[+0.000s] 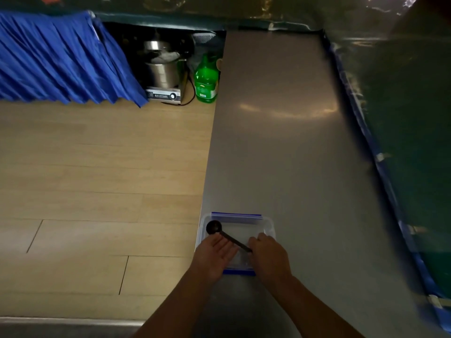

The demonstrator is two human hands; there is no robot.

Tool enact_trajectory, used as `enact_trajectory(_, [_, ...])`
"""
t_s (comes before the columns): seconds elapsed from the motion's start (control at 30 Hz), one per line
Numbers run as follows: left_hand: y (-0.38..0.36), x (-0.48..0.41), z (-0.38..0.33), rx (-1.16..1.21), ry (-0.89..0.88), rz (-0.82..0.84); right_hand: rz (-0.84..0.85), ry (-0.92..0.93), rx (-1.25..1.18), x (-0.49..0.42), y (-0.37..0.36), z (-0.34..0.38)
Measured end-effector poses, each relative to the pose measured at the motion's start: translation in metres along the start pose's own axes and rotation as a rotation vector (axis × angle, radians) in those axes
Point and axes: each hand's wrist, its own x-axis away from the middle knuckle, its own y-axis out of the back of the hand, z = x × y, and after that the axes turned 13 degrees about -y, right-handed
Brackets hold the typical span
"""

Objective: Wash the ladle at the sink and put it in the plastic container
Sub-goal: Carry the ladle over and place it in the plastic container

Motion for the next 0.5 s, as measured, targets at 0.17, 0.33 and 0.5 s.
enact_trajectory(0.17, [0.003,0.001,-0.001,-0.031,-0.019,-0.002,0.016,-0.010,0.002,-0.004,-0.002,0.000])
enact_trajectory(0.33, [0.004,0.007,-0.005,-0.062,-0.051,-0.012,0.021,-0.012,0.003,-0.003,0.000,0.000])
enact_trajectory(0.5, [0.007,0.024,-0.008,-0.064,-0.084,0.006,-0.028,-0.016,-0.074,0.008,0.005,-0.006])
